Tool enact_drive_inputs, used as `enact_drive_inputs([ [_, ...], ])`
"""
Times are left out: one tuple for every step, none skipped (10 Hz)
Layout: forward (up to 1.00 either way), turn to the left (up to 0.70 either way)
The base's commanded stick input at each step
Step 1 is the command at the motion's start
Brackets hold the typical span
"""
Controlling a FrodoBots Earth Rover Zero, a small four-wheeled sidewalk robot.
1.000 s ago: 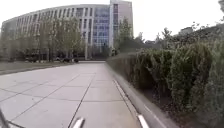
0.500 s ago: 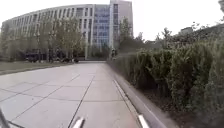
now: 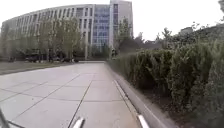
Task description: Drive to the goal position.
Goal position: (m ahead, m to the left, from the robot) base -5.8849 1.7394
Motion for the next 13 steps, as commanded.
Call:
enact_drive_inputs([
  [0.04,0.0],
  [0.04,0.0],
  [0.04,0.0],
  [0.04,0.0],
  [0.04,0.0],
  [0.04,0.0],
  [0.04,0.0],
  [0.04,0.0],
  [0.04,0.0],
  [0.04,0.0],
  [0.04,0.0],
  [0.04,0.0],
  [0.04,0.0],
])
